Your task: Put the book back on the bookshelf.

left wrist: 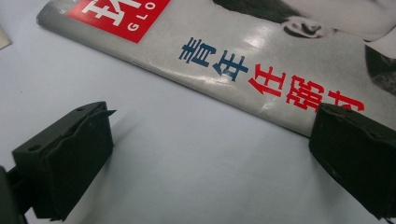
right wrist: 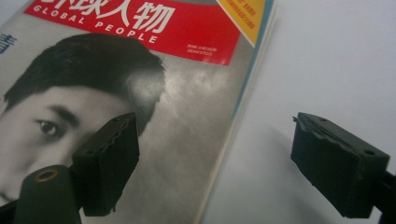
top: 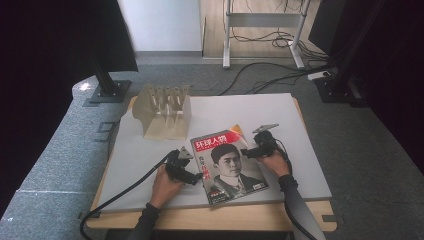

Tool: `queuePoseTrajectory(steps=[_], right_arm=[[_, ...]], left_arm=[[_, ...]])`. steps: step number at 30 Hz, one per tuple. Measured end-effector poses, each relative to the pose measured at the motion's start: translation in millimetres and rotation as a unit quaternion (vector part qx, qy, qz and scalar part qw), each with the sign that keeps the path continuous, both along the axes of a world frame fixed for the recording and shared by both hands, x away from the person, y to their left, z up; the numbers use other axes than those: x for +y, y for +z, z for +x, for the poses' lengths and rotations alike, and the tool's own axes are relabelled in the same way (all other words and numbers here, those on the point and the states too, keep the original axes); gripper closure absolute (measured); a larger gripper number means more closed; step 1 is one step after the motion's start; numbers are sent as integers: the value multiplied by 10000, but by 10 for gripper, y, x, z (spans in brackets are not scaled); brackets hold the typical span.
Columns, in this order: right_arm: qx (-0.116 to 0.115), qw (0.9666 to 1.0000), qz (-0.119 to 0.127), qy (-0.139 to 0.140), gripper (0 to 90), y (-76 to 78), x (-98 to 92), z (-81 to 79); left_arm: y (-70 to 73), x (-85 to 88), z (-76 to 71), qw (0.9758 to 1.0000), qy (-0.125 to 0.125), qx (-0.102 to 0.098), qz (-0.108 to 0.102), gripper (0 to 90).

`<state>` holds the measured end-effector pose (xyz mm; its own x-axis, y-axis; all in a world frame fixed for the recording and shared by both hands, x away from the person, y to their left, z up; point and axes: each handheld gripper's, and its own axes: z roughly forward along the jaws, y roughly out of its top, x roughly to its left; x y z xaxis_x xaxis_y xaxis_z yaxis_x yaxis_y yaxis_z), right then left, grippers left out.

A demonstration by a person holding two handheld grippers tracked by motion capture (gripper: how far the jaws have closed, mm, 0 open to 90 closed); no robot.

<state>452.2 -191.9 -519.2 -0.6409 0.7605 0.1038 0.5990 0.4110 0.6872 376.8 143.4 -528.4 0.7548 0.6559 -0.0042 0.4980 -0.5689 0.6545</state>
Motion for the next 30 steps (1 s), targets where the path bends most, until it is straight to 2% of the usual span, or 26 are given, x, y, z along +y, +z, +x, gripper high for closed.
queuePoseTrajectory(steps=[2, 6, 10, 11, 12, 16, 19, 20, 22, 23, 25, 26, 28, 30], right_arm=[[85, 9999, 121, 9, 163, -42, 21, 39], [81, 9996, 247, -79, 205, -45, 43, 94], [231, 9982, 535, -164, 224, -46, 84, 154], [306, 9976, 603, -145, 257, -41, 105, 159], [369, 9967, 716, -99, 251, -38, 121, 160], [490, 9964, 658, -234, 286, -10, 137, 144], [662, 9932, 926, -231, 338, 9, 64, 116], [718, 9915, 1062, -208, 371, 15, 30, 96], [909, 9856, 1425, -14, 424, 14, -28, 44], [928, 9850, 1456, 33, 425, 18, -32, 25], [859, 9873, 1336, 46, 429, 35, -11, 6], [812, 9899, 1158, 54, 429, 42, 19, 23], [749, 9926, 956, 42, 442, 35, 76, 81], [678, 9939, 869, 30, 477, 26, 133, 141]], left_arm=[[-1, 0, 1, 10000, 2, 2, 0, 0], [-1, -1, 2, 10000, 2, 10, 2, 0], [-1, -3, 3, 10000, 5, 13, 5, 0], [-2, -3, 3, 10000, 8, 11, 6, 0], [-2, -4, 3, 10000, 9, 12, 6, 0], [-2, -5, 3, 10000, 11, 14, 10, 0], [-2, -5, 3, 10000, 11, 15, 10, 0], [-2, -6, 3, 10000, 12, 15, 10, 0], [-2, -6, 3, 10000, 12, 15, 11, 0], [-2, -7, 3, 10000, 12, 15, 13, 0], [-1, -7, 3, 10000, 13, 16, 13, 0], [-2, -8, 3, 10000, 14, 13, 13, 0], [-2, -8, 3, 10000, 13, 11, 16, 0], [-2, -8, 3, 10000, 13, 11, 14, 0]])
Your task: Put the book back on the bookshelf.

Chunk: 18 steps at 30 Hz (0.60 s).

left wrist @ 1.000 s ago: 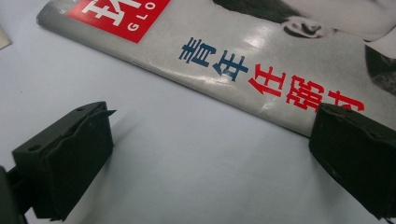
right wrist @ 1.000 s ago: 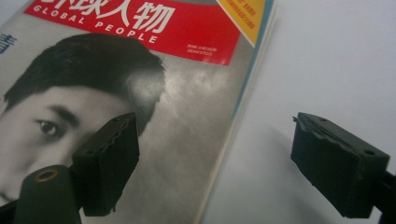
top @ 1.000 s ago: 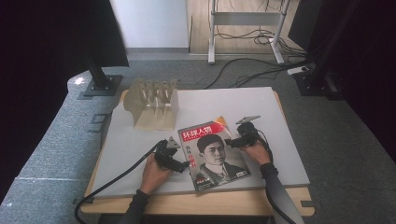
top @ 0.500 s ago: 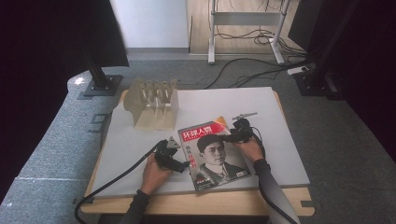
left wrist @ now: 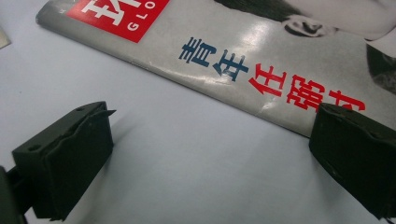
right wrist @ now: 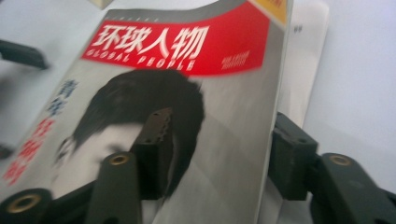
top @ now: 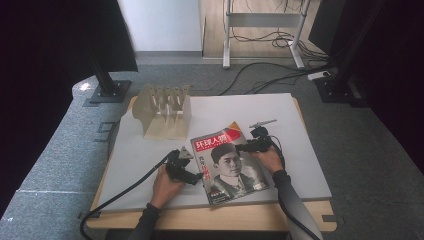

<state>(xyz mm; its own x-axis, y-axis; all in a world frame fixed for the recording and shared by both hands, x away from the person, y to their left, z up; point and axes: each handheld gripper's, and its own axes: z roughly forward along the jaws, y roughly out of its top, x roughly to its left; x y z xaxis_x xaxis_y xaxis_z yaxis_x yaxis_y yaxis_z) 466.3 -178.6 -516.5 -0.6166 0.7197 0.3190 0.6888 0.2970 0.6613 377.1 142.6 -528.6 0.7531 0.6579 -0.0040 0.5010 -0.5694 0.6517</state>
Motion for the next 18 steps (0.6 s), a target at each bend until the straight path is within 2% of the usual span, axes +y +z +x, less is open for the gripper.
queuePoseTrajectory(steps=[4, 6, 9, 10, 12, 13, 14, 15, 16, 17, 18], right_arm=[[-177, 9988, -447, 96, 610, 2, 118, 74], [-342, 9973, -628, 165, 730, 61, 129, 34], [-471, 9964, -631, 314, 824, 156, 120, -48], [-495, 9959, -662, 359, 835, 194, 125, -82], [-704, 9932, -779, 496, 848, 264, 160, -149], [-704, 9932, -779, 496, 848, 264, 160, -149], [-932, 9894, -914, 638, 852, 353, 212, -231], [-1036, 9877, -950, 688, 853, 392, 235, -263], [-1036, 9877, -950, 688, 853, 392, 235, -263], [-1188, 9846, -1020, 771, 855, 470, 274, -321], [-1225, 9838, -1019, 821, 856, 507, 290, -347]], left_arm=[[0, 1, -1, 10000, 1, 0, 0, 0], [0, 0, -1, 10000, 2, -1, 0, 0], [0, -1, -2, 10000, 5, 3, -3, 0], [0, 0, -2, 10000, 5, 4, -2, 0], [0, 1, -1, 10000, 3, 7, -4, 0], [0, 1, -1, 10000, 3, 7, -4, 0], [0, 2, -1, 10000, 3, 12, -7, 0], [2, 4, 0, 10000, -10, 19, 1, 0], [2, 4, 0, 10000, -10, 19, 1, 0], [3, 6, 1, 10000, -12, 27, 1, 0], [3, 7, 1, 10000, -12, 30, -4, 0]])
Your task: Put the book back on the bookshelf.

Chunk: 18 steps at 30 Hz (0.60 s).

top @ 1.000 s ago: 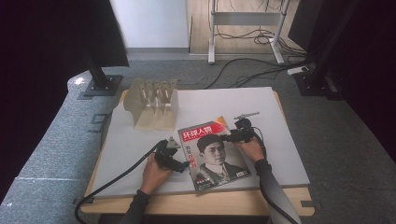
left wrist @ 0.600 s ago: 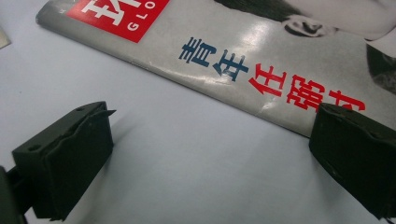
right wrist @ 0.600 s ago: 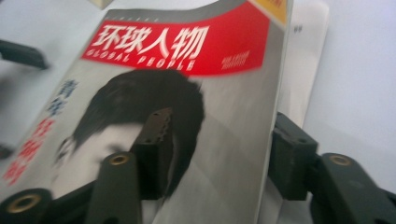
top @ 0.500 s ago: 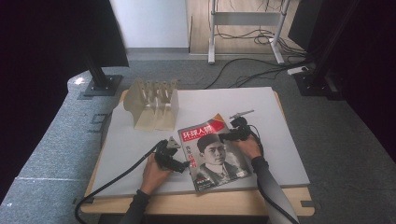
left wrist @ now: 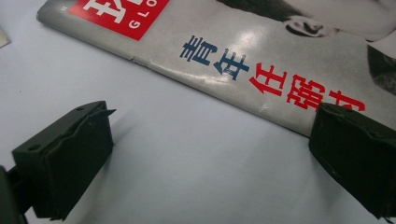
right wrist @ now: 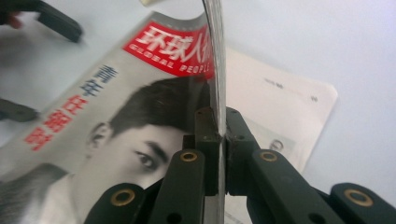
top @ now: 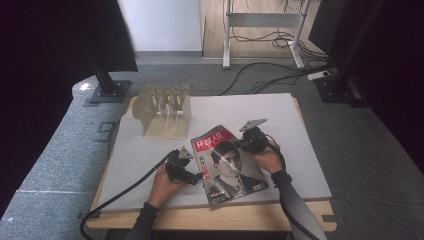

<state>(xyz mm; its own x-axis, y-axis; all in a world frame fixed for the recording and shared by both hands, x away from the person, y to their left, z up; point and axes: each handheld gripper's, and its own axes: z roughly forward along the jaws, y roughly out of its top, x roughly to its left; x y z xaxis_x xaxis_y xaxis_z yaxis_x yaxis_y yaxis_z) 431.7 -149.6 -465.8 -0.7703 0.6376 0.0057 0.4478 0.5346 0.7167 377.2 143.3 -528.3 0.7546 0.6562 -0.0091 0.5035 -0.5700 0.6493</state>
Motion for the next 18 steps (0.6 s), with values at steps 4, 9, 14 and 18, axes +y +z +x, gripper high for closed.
queuePoseTrajectory(steps=[4, 9, 14, 18], right_arm=[[-145, 9998, 49, 127, 859, 126, 39, -89], [-291, 9992, 179, 209, 861, 254, 53, -184], [-486, 9980, 261, 315, 861, 427, 38, -298], [-564, 9973, 305, 358, 861, 522, 19, -352]], left_arm=[[0, 1, -1, 10000, 1, -1, -9, 0], [9, 19, 4, 10000, -53, 27, -28, 3], [80, 75, 81, 9983, -53, 405, -406, 36], [159, 69, 107, 9976, -164, 412, -532, 43]])
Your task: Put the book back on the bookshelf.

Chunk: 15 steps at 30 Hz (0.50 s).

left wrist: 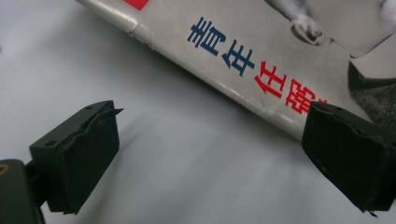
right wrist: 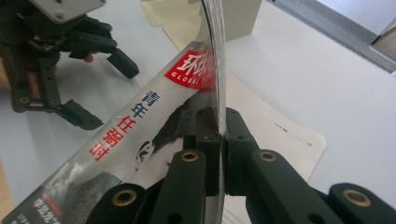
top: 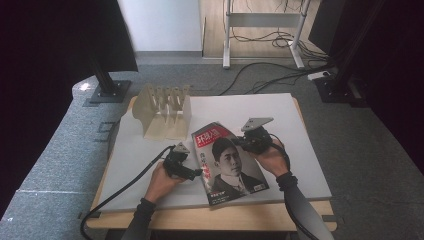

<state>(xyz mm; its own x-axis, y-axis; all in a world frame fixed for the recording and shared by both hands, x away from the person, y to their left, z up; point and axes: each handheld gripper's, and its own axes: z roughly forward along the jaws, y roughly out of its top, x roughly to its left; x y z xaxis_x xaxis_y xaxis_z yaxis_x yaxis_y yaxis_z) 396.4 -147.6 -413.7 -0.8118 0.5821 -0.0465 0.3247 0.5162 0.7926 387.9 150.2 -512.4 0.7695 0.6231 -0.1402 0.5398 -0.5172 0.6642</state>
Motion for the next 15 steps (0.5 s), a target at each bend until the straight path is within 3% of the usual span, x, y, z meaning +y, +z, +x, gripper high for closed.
queuePoseTrajectory(steps=[1, 3, 5, 6, 7, 10, 15], right_arm=[[-42, 10000, 30, 28, 861, 59, -13, -30], [-86, 9999, 34, 44, 861, 105, -18, -56], [-105, 9999, 41, 54, 861, 125, -21, -67], [-142, 9998, 71, 84, 861, 158, -28, -88], [-154, 9998, 86, 84, 861, 166, -32, -94], [-176, 9997, 126, 136, 861, 182, -45, -108], [-192, 9995, 202, 150, 861, 193, -73, -107]], left_arm=[[56, -56, 14, 9997, -234, -25, 49, 53], [105, -139, 31, 9989, -460, -33, 117, 74], [120, -187, 42, 9984, -550, -7, 163, 82], [124, -237, 63, 9977, -623, 63, 248, 81], [103, -285, 109, 9964, -745, 273, 299, 78], [68, -294, 181, 9951, -853, 492, -32, 84], [130, -276, 194, 9962, -779, 339, -206, 181]])
